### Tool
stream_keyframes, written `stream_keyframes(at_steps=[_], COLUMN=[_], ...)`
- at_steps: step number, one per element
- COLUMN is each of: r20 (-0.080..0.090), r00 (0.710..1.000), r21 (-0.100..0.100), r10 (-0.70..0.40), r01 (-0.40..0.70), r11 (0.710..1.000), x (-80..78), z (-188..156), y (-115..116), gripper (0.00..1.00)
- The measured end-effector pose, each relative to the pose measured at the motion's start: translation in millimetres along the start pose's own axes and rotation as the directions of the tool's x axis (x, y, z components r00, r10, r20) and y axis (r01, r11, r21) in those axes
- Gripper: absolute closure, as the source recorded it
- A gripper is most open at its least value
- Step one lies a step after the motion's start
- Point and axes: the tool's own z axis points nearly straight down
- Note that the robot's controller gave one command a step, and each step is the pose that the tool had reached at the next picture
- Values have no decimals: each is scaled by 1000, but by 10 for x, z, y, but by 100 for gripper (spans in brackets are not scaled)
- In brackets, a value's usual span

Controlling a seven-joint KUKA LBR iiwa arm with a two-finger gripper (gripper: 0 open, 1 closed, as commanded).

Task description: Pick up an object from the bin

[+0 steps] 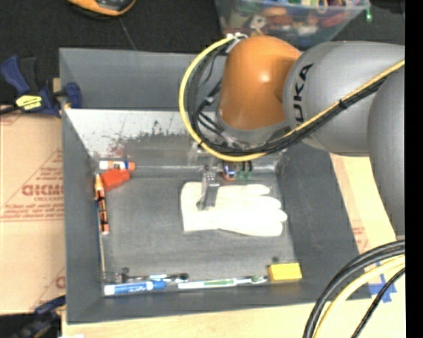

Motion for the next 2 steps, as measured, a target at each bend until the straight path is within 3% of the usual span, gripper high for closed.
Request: stream_keyframes(at_steps=[1,2], r20=[8,10], r00=[1000,979], r21=[-1,3], r10=[2,-202], r01=[-2,202], r11=[1000,979], x=[-18,-355], z=[-45,1106], y=[-4,-426], gripper=[0,0])
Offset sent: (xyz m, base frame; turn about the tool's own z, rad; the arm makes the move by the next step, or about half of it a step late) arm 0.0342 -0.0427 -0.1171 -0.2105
